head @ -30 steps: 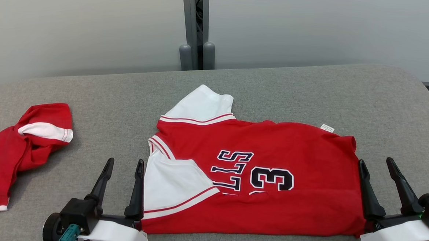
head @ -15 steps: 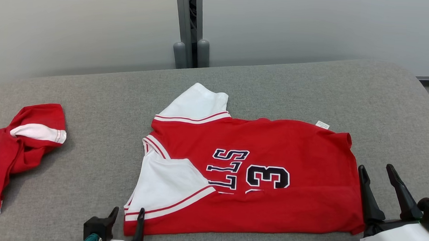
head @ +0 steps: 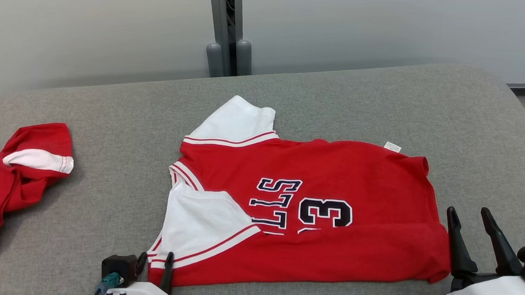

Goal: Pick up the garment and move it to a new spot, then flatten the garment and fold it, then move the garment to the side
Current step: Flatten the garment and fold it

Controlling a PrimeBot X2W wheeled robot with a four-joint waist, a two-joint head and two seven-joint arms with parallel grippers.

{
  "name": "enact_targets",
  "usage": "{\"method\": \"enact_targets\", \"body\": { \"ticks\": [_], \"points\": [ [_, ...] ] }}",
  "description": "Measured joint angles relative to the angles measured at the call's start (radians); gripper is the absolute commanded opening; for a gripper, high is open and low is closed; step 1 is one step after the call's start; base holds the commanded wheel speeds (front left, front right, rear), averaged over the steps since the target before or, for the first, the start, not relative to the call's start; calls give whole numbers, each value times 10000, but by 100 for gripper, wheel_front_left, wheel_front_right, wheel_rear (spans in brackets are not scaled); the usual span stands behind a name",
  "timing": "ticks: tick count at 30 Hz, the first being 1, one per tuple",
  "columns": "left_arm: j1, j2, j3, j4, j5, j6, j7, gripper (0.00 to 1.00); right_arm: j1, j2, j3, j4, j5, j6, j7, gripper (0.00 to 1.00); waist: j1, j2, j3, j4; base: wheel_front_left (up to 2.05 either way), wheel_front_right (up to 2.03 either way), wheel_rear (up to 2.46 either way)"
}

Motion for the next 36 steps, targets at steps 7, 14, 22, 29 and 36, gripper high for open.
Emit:
{"method": "enact_targets", "body": {
  "ticks": [7, 14, 22, 29, 36],
  "points": [
    [-42, -31, -203, -111, -416, -245, -125, 0, 26, 278, -531, 995, 293, 0, 2, 100, 0, 0, 12, 66, 0, 0, 0],
    [-35, -36, -316, -462, -529, -236, -263, 0, 116, 472, -525, 2533, 1444, 0, 2, 100, 0, 0, -27, 291, 0, 0, 0],
    [72, -31, -577, -961, -527, -234, -144, 0, -313, 598, -23, 4201, 3425, 0, 0, 100, 0, 0, -94, 605, 0, 0, 0],
    [249, 2, -731, -1296, -512, -194, -29, 0, -721, 407, 696, 4782, 4625, 0, -2, 100, 0, 0, -71, 725, 0, 0, 0],
    [270, 56, -792, -1509, -512, -127, 65, 0, -913, 127, 1087, 4773, 5043, 0, -6, 0, 0, 0, 9, 760, 0, 0, 0]
  ]
}}
